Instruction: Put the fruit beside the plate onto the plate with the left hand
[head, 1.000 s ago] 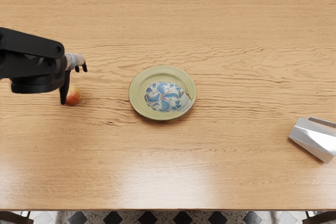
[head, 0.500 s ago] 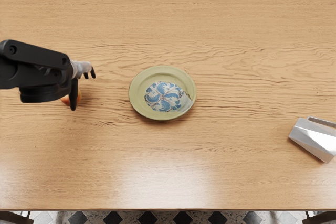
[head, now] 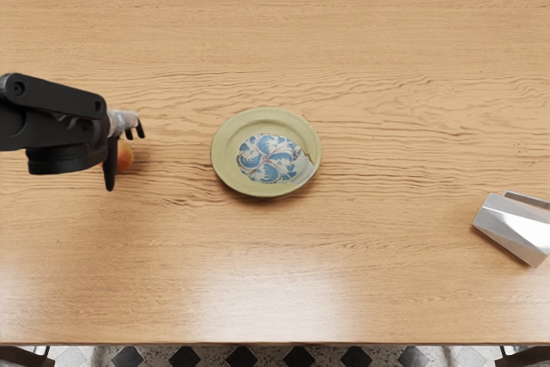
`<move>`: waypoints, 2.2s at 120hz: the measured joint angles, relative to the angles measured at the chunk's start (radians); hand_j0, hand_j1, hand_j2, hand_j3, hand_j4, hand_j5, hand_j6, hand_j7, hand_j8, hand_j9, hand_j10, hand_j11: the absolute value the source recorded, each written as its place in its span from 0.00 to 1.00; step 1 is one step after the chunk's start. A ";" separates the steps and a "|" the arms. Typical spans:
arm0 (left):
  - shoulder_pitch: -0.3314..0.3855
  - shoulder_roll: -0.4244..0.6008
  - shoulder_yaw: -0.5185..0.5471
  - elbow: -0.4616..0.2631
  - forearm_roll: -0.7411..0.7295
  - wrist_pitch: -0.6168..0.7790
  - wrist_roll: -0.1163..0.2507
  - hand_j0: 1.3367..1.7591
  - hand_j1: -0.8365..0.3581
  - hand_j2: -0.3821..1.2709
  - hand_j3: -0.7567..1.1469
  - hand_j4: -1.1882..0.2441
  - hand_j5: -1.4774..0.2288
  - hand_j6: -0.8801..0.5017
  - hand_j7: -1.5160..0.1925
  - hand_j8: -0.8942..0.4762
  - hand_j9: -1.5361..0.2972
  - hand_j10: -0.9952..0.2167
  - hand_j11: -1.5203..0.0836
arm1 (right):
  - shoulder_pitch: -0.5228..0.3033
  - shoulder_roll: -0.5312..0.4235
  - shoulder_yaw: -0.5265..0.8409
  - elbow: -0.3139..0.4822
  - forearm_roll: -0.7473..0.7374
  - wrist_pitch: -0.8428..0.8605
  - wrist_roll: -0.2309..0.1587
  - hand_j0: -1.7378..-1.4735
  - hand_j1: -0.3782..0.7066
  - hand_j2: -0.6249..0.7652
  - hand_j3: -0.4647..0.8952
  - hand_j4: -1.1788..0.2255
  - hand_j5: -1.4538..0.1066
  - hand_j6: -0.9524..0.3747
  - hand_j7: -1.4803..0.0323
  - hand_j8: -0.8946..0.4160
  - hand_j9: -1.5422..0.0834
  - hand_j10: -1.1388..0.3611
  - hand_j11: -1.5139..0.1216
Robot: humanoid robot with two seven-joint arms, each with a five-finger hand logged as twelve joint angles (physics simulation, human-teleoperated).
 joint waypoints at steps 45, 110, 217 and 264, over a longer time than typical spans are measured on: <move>0.014 -0.001 0.019 0.017 0.000 0.001 -0.001 0.76 0.73 0.26 0.40 0.65 0.67 0.45 0.69 0.46 0.65 0.60 0.73 | 0.000 0.000 0.000 0.000 0.000 0.000 0.000 0.30 0.06 0.45 0.34 0.82 0.91 0.70 0.96 0.66 0.93 0.74 0.91; 0.056 -0.026 0.019 0.073 0.008 0.032 -0.018 0.76 0.65 0.27 0.40 0.59 0.60 0.39 0.62 0.40 0.59 0.54 0.67 | 0.000 0.000 0.000 0.000 0.000 0.000 0.000 0.30 0.06 0.45 0.34 0.82 0.91 0.70 0.96 0.66 0.93 0.74 0.91; 0.071 0.048 0.046 0.051 -0.005 0.092 -0.174 0.76 0.63 0.28 0.40 0.58 0.59 0.38 0.61 0.39 0.58 0.53 0.66 | 0.000 0.000 0.000 0.000 0.000 0.000 0.000 0.30 0.06 0.45 0.34 0.82 0.91 0.70 0.96 0.66 0.93 0.74 0.91; 0.072 0.065 0.050 0.029 -0.006 0.126 -0.199 0.76 0.63 0.28 0.40 0.58 0.59 0.38 0.61 0.39 0.58 0.52 0.66 | 0.000 0.000 0.000 0.000 0.000 0.000 0.000 0.30 0.06 0.45 0.34 0.82 0.91 0.70 0.96 0.66 0.93 0.74 0.91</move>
